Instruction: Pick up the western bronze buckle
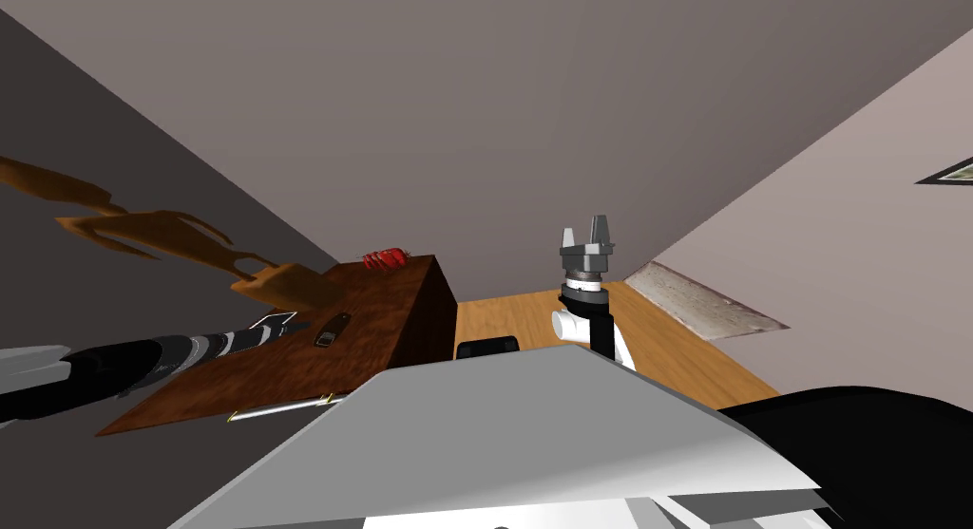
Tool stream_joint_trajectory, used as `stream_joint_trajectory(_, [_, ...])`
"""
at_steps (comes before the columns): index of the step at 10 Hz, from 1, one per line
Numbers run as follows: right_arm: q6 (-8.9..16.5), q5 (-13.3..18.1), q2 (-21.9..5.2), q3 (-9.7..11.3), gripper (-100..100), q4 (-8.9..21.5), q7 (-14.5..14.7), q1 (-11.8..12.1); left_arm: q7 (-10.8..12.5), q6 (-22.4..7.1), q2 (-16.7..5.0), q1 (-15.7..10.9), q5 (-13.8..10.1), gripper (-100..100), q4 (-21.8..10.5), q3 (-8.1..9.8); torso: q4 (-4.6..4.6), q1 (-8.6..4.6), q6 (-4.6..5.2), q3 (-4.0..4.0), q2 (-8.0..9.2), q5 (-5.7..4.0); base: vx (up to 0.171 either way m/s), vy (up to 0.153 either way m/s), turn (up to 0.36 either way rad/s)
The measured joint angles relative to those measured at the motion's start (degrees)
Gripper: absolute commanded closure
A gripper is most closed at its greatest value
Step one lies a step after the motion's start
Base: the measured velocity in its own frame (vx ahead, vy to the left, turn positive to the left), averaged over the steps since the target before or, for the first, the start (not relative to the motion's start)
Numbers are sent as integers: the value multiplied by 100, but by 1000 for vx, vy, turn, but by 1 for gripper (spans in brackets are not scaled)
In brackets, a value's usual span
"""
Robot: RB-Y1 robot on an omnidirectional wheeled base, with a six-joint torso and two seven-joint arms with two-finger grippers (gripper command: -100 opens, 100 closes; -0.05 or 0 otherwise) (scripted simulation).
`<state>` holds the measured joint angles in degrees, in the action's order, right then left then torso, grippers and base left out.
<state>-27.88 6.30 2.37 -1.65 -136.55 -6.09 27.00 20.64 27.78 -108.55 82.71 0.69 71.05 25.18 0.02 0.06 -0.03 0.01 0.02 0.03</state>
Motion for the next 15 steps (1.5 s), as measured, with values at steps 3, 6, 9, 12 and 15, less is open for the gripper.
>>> stream_joint_trajectory(3, [0,0,0,0,0,0,0,-1,81,177,247,-381,112,-100,-288,-380,3,-10,2,8,14,-3,-33,-22,-131])
stream_joint_trajectory(6, [0,0,0,1,0,0,0,-1,152,337,394,-937,187,-100,-581,-958,2,-10,7,6,11,-3,-25,-19,-137])
stream_joint_trajectory(9, [0,0,0,0,0,0,0,0,162,390,523,-1439,230,-100,-723,-1438,2,-2,-1,4,6,-1,-7,-5,21])
stream_joint_trajectory(12, [0,0,0,1,0,0,0,-1,180,385,713,-1419,307,-100,-708,-1394,1,-8,3,5,9,-2,-22,-19,-125])
stream_joint_trajectory(15, [0,0,0,0,0,0,0,0,162,551,761,-1652,237,-100,-1039,-1603,2,-3,-1,4,6,-1,-9,-6,0])
